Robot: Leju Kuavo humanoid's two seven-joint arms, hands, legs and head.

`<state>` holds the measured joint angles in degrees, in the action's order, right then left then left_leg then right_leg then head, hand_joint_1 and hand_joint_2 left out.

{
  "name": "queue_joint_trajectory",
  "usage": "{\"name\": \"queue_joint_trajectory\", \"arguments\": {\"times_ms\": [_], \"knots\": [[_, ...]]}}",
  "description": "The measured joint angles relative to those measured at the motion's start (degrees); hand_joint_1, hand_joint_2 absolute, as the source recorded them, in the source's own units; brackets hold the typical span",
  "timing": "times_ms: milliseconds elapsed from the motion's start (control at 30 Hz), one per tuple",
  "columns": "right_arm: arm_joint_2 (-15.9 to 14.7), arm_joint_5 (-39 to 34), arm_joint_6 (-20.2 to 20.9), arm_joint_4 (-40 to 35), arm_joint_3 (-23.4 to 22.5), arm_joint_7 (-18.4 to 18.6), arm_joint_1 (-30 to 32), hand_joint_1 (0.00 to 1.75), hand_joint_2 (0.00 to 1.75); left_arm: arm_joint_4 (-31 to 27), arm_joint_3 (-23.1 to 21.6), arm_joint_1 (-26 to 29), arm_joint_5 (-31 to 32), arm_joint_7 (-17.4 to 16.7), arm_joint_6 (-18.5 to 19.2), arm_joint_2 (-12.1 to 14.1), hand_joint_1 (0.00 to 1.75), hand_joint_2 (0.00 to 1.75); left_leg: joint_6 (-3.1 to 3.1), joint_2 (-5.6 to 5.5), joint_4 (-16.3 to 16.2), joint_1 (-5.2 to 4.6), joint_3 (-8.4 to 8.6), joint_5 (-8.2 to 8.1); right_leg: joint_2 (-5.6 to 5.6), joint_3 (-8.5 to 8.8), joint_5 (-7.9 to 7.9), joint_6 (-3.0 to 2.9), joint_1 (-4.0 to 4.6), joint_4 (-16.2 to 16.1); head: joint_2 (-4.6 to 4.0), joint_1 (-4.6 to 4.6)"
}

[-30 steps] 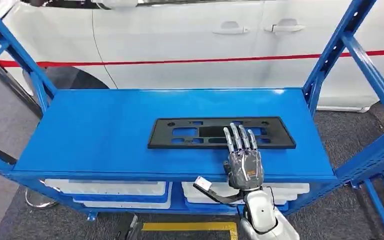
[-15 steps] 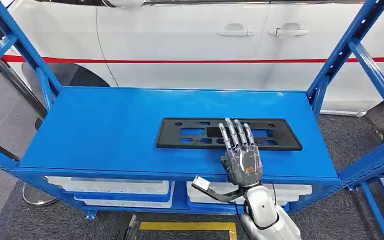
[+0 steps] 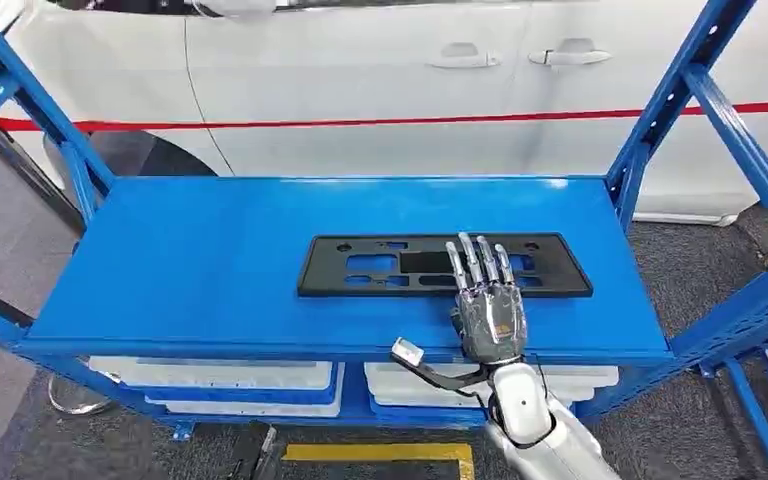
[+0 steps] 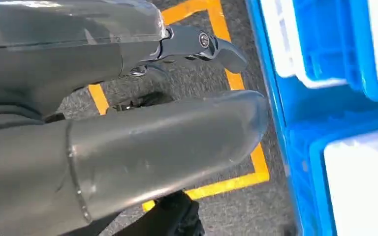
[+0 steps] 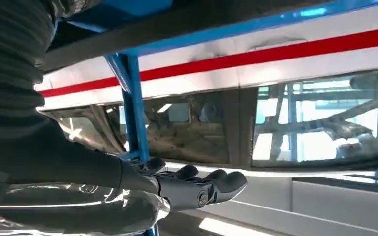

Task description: Take the parts from the cabinet and place them on the table.

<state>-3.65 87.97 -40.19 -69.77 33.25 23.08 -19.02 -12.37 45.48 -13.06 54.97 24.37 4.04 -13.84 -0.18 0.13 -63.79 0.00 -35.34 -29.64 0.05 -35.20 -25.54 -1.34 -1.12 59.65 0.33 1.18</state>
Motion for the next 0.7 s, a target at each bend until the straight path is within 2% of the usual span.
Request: {"name": "queue_joint_trajectory", "arguments": {"times_ms": [67,100,133,167,233,267,300,400,433,467,500,567,600,633,667,700], "knots": [[-0.1,0.0,0.0,1.0,1.1,0.6,0.0,0.00,1.75,0.0,-0.1,0.2,-0.2,0.0,0.0,0.0,0.00,0.00,-0.46,0.02,-9.2,0.30,-4.38,-4.05,-0.07,-0.05,-0.04,-0.07,0.11,0.0,0.00,0.00],[-0.1,0.0,0.0,1.6,1.4,0.8,0.2,0.00,1.75,0.0,-0.1,0.3,-0.3,0.0,0.0,0.0,0.00,0.00,-0.54,0.02,-12.2,0.34,-5.90,-4.60,-0.07,-0.07,-0.05,-0.08,0.14,0.0,0.00,0.00],[-0.2,0.0,0.0,2.0,1.6,0.9,0.3,0.00,1.75,0.0,-0.1,0.5,-0.3,0.0,0.0,0.0,0.00,0.00,-0.49,0.02,-12.2,0.35,-6.02,-3.74,-0.06,-0.04,-0.05,-0.07,0.14,0.0,0.00,0.00],[-0.2,0.0,0.0,2.4,1.7,0.8,0.4,0.00,1.75,0.0,-0.1,0.5,-0.3,0.0,0.0,0.0,0.00,0.00,-0.33,0.02,-9.7,0.35,-4.91,-1.82,-0.01,0.00,-0.06,-0.06,0.14,0.0,0.00,0.00],[-0.3,0.0,0.0,3.0,1.7,0.2,0.6,0.00,1.75,0.0,-0.1,0.5,-0.4,0.0,0.0,0.0,0.00,0.00,0.40,0.01,0.9,0.29,0.20,3.56,0.12,0.22,-0.08,-0.02,0.18,0.0,0.00,0.00],[-0.3,0.0,0.0,3.3,1.7,0.1,0.6,0.00,1.75,0.0,-0.1,0.4,-0.4,0.0,0.0,0.0,0.00,0.00,0.83,-0.06,4.9,0.16,1.90,3.99,0.09,0.26,-0.08,0.07,0.14,0.0,0.00,0.00],[-0.4,0.0,0.0,3.6,1.7,0.1,0.7,0.00,1.75,0.0,-0.1,0.3,-0.4,0.0,0.0,0.0,0.00,0.00,1.02,0.02,5.4,-0.19,2.26,3.78,0.13,0.15,-0.05,0.65,0.39,0.0,0.00,0.00],[-0.6,0.0,0.0,4.0,1.7,0.3,1.1,0.00,1.75,0.0,-0.2,0.6,-0.4,0.0,-0.1,0.0,0.00,0.00,1.64,-0.08,5.5,-0.42,2.18,3.91,0.03,0.39,0.27,1.67,0.21,-0.6,0.00,0.00],[-0.6,0.0,0.0,4.1,1.7,0.3,1.1,0.00,1.75,0.0,-0.2,0.6,-0.4,0.0,-0.1,0.0,0.00,0.00,2.26,-0.06,6.7,0.25,2.86,4.57,-0.03,0.48,0.12,2.13,0.59,-0.6,0.00,0.04],[-0.9,0.0,0.0,4.2,1.7,0.3,1.2,0.00,1.75,0.0,-0.2,0.5,-0.4,0.0,0.0,0.0,0.00,0.00,2.35,0.15,7.2,0.19,3.12,4.92,-0.04,0.30,-0.67,2.28,0.41,0.4,0.00,0.04],[-1.0,0.0,0.0,4.4,1.7,0.4,1.2,0.00,1.75,0.0,-0.2,0.4,-0.4,0.1,0.0,-0.1,0.00,0.00,2.75,0.18,7.4,0.22,3.08,5.07,-0.01,-1.06,-2.67,2.29,0.39,3.1,0.00,0.11],[-1.3,0.0,0.0,5.0,1.7,0.9,1.3,0.00,1.75,0.0,-0.3,0.5,-0.4,0.1,0.0,-0.1,0.00,0.00,2.92,0.22,7.3,0.10,2.81,5.10,-0.01,-5.55,-7.15,2.53,0.33,12.3,0.00,0.07],[-1.3,0.0,-0.1,5.3,1.7,1.1,1.2,0.00,1.75,0.0,-0.3,0.6,-0.4,0.1,0.0,-0.1,0.00,0.00,2.95,0.25,7.2,0.04,2.74,5.08,-0.02,-7.32,-8.11,2.66,0.33,15.8,0.00,0.09],[-1.4,0.0,-0.1,5.5,1.7,1.2,1.1,0.00,1.75,0.0,-0.3,0.6,-0.4,0.1,0.0,-0.1,0.00,0.00,2.93,0.25,7.1,0.04,2.75,5.06,-0.03,-7.76,-7.57,2.74,0.32,16.6,0.00,0.07],[-1.6,0.0,-0.2,5.7,1.7,1.3,1.1,0.00,1.75,0.0,-0.3,0.7,-0.4,0.1,0.0,-0.1,0.00,0.00,2.89,0.23,7.1,0.06,2.82,5.01,-0.03,-6.85,-5.88,2.74,0.29,14.7,0.00,0.09],[-1.6,0.0,-0.2,5.8,1.7,1.3,1.0,0.00,1.75,0.0,-0.3,0.7,-0.3,0.1,0.0,-0.1,0.00,0.00,2.78,0.21,6.9,0.12,2.89,4.93,-0.05,-4.77,-3.47,2.71,0.23,10.7,0.00,0.09]]}}
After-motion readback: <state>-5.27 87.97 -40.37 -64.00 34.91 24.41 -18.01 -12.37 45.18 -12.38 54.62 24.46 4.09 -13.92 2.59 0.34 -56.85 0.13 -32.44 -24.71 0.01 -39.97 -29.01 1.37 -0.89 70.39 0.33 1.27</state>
